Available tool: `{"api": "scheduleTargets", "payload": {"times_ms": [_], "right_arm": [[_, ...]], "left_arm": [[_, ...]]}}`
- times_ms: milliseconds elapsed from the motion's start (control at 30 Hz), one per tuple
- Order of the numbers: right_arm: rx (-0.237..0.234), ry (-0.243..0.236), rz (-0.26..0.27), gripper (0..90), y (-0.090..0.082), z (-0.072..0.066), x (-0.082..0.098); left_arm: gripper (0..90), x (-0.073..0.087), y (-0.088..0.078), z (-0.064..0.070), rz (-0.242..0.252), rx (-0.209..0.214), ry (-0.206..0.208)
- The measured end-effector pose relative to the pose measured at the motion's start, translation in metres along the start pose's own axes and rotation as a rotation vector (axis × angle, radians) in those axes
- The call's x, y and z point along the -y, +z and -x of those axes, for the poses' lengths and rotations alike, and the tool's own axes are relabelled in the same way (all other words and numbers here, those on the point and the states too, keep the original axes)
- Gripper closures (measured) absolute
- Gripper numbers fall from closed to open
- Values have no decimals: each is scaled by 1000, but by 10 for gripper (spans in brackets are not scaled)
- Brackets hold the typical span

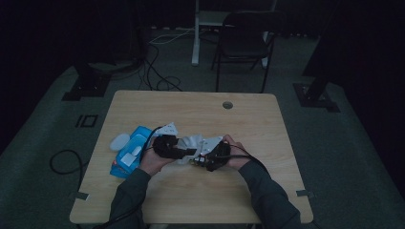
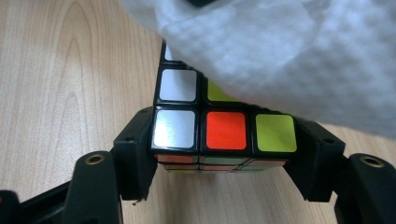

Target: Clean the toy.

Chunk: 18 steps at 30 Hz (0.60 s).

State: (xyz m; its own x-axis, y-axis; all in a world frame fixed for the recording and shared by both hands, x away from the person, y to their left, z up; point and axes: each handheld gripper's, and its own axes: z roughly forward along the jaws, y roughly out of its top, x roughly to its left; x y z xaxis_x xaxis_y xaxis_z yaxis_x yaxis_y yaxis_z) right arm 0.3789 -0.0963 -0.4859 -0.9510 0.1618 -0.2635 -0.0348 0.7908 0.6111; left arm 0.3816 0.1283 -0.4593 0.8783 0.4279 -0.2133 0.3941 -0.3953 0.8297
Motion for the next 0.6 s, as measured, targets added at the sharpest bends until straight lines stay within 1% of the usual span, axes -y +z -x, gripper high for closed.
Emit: {"api": "scheduleTargets", "payload": {"times_ms": [100,133,167,200,233,267,300,333,367,433,533,600], "right_arm": [[-5,-3,2,343,0,-1,0],[-6,-4,3,343,0,-1,-1],[-6,-4,7,343,1,-1,-1],[-9,-5,7,343,0,-1,-1],[-13,-2,10,343,0,-2,-2],[-14,-2,12,343,1,-2,-2],[-15,0,14,343,1,-2,-3],[-16,-1,15,343,0,-2,-3],[-16,-1,15,343,0,-2,-3],[-20,4,20,343,0,-1,-4],[-31,-2,17,343,0,-3,-5],[-38,-12,24,343,-1,-5,-6]], "left_arm": [[496,-1,-4,-1,26,-9,3],[510,-1,-4,-1,27,-5,3],[593,-1,-4,0,20,-11,8],[672,-1,-2,1,7,-39,19],[736,0,0,2,-3,-57,23],[784,0,1,1,-3,-67,23],[810,1,1,1,1,-78,22],[825,1,1,0,3,-88,23],[836,1,1,0,3,-88,23],[861,0,3,0,-5,-123,37],[878,-2,5,-3,-2,-149,30],[882,-4,7,-5,1,-157,26]]}}
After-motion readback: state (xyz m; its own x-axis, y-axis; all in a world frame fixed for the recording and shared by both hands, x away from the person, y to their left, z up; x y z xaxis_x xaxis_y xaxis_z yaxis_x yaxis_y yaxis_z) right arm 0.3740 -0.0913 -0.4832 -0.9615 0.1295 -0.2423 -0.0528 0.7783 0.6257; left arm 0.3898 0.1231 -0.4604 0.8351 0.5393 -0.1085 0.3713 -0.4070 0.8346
